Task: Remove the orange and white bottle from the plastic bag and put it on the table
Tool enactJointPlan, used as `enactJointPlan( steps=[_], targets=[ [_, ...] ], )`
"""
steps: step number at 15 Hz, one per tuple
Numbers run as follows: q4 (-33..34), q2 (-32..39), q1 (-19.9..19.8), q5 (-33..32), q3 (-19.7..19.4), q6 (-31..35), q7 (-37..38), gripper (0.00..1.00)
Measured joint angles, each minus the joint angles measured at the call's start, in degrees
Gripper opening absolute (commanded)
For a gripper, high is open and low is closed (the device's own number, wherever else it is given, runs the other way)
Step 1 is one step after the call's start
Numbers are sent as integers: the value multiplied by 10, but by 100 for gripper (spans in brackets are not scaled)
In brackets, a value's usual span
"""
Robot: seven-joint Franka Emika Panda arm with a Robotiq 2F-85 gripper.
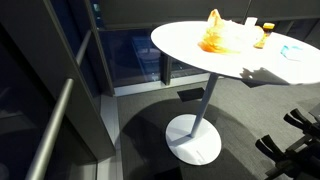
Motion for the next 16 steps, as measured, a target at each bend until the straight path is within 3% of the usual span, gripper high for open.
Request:
enactJointPlan(
  steps=[8, 16],
  targets=[
    [20, 101, 0, 10, 19, 149, 95, 100],
    [66, 203, 2, -32, 10, 207, 169, 100]
  ],
)
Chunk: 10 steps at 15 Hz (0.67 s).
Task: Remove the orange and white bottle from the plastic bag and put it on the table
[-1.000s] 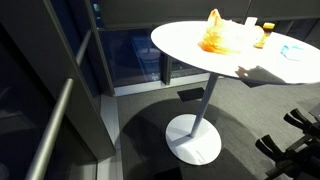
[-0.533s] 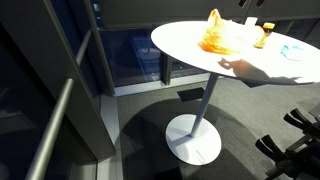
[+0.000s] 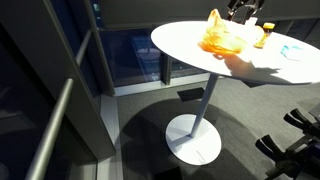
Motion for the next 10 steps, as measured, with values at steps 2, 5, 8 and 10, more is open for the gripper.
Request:
enactJointPlan(
  steps=[2, 5, 8, 10],
  targets=[
    [16, 22, 4, -9, -6, 5, 13, 100],
    [42, 51, 15, -15, -17, 10, 26, 100],
    [68, 74, 27, -17, -28, 11, 35, 100],
    [85, 88, 35, -17, -33, 11, 39, 100]
  ],
)
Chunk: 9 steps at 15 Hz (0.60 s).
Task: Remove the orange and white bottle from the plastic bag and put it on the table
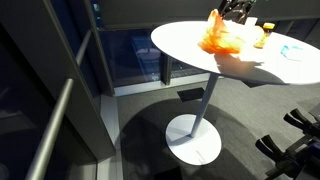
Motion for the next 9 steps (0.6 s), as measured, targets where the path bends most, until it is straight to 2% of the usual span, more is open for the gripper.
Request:
enactJointPlan(
  steps=[3, 5, 8, 9],
  targets=[
    [23, 19, 11, 0, -9, 0, 5, 98],
    [35, 30, 17, 0, -15, 0, 8, 86],
    [48, 42, 24, 0, -22, 1, 9, 59],
    [52, 45, 25, 0, -24, 1, 9, 56]
  ],
)
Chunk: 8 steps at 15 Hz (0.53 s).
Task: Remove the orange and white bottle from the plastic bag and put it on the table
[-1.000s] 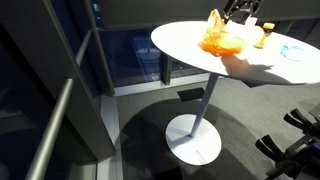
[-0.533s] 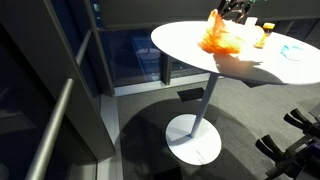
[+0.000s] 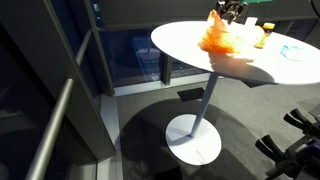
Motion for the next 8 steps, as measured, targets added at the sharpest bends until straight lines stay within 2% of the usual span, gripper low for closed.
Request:
enactJointPlan(
  steps=[4, 8],
  targets=[
    [10, 6, 4, 0, -6, 0, 0, 21],
    [17, 5, 4, 0, -12, 0, 1, 19]
  ],
)
